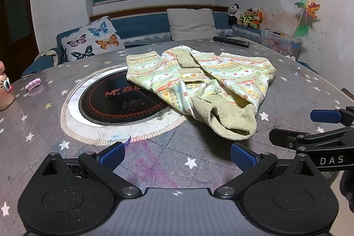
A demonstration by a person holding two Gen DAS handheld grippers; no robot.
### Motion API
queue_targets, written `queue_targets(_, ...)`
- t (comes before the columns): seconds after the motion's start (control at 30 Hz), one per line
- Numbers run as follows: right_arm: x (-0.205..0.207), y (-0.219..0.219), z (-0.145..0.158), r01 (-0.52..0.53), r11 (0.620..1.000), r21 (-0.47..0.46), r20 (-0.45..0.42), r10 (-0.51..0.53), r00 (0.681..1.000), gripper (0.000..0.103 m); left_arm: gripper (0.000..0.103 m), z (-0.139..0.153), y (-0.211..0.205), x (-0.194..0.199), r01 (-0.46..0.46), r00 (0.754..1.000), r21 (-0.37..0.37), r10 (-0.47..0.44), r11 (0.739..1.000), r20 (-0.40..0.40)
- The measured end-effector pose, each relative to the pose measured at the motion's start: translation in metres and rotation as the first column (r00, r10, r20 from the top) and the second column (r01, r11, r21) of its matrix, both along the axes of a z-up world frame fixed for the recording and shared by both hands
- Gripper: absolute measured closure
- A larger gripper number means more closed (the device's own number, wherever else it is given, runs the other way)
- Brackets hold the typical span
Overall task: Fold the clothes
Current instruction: 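Move both grippers toward the striped shirt lying on the table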
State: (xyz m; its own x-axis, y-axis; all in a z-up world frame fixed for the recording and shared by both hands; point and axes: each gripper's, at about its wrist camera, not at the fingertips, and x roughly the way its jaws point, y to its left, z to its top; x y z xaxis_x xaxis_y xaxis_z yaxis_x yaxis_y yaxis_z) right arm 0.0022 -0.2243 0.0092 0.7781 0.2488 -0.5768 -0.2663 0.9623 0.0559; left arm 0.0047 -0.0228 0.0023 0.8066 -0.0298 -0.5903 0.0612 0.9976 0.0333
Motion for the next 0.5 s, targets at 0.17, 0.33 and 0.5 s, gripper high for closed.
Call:
queue_targets(0.17, 0.004, 0.000, 0.002, 0.002, 1.000, 0.000, 0.009, -0.002, 1.000, 0.001, 0.000, 0.001, 0.001, 0.006, -0.001, 1.000, -0.002, 0.001, 1.000, -0.003)
queue_targets(0.33, 0.010, 0.002, 0.005, -0.004, 1.000, -0.004, 0.013, 0.004, 1.000, 0.001, 0.000, 0.001, 0.003, 0.012, -0.005, 1.000, -0.005, 0.005, 1.000, -0.010)
queue_targets(0.5, 0.016, 0.003, 0.007, -0.011, 1.000, -0.004, 0.013, 0.011, 1.000, 0.004, 0.000, 0.002, 0.006, 0.018, -0.008, 1.000, -0.008, 0.008, 1.000, -0.013)
